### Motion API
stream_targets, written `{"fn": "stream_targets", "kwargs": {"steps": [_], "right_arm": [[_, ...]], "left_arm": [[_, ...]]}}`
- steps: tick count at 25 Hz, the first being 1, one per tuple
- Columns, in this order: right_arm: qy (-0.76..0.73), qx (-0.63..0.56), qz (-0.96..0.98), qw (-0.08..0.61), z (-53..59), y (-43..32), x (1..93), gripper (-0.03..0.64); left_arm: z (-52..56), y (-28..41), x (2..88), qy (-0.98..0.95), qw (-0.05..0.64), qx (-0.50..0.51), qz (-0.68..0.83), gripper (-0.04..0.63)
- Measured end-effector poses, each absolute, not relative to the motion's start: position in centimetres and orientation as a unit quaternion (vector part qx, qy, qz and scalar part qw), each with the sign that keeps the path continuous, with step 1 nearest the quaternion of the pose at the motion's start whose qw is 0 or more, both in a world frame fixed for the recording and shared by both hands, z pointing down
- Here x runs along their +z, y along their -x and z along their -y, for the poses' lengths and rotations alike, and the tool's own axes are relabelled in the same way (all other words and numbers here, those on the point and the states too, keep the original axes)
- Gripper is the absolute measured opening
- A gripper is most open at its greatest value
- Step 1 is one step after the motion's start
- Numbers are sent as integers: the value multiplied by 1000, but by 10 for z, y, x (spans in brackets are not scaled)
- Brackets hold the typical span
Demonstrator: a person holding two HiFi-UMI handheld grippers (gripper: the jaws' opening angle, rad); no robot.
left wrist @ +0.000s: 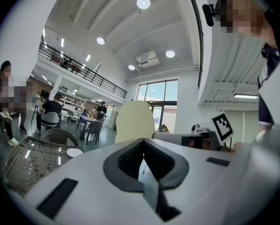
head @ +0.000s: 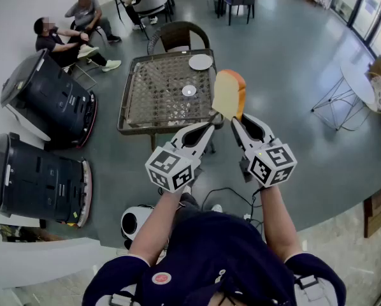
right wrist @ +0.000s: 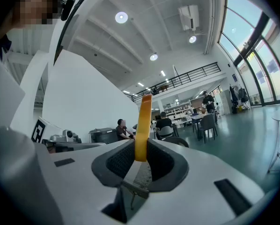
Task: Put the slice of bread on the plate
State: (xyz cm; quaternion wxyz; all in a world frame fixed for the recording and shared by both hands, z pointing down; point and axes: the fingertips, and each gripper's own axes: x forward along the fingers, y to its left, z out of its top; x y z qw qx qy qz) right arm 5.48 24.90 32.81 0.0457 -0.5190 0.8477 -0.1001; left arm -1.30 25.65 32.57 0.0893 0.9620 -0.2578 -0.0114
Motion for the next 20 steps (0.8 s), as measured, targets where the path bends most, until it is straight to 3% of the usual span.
{"fn": "stream_targets", "kwargs": {"steps": [20], "right_arm": [[496,-107,-860,51,-241,-51,326,80]], "left_arm": [[-250,9,328,-961,90,-4,262,6]]}}
